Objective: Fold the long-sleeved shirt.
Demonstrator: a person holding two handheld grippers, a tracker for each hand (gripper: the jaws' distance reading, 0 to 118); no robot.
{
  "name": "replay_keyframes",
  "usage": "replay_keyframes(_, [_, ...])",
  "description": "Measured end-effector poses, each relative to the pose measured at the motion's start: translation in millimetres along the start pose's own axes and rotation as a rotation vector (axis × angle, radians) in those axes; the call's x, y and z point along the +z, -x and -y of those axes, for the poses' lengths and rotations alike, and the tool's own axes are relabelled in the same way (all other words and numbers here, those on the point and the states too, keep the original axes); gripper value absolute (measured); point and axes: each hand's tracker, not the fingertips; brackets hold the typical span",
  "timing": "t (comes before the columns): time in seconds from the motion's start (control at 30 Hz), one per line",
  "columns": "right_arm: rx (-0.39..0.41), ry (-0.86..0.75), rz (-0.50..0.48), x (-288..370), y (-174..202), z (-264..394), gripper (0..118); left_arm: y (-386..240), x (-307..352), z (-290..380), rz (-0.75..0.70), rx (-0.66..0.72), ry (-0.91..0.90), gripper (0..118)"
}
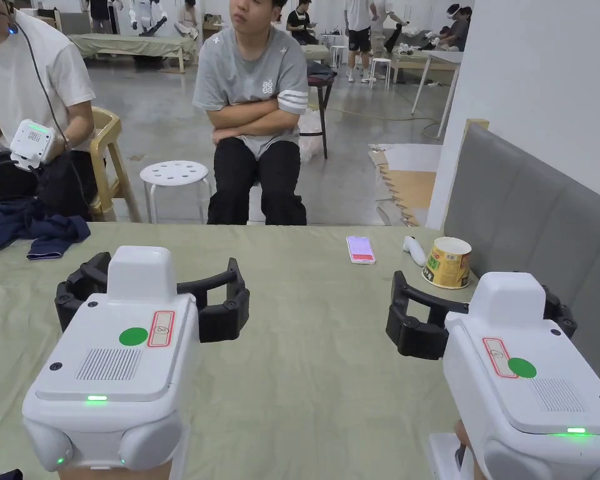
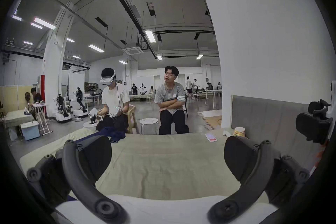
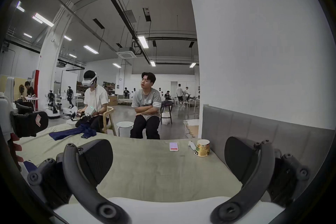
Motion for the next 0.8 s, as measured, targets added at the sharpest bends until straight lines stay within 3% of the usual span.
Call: replay_keyframes(0.8, [0.015,-0.01,-0.046,5.1,14.5,5.9,118,7.4,0.0,3.5,0.002,0.008,0.002,111])
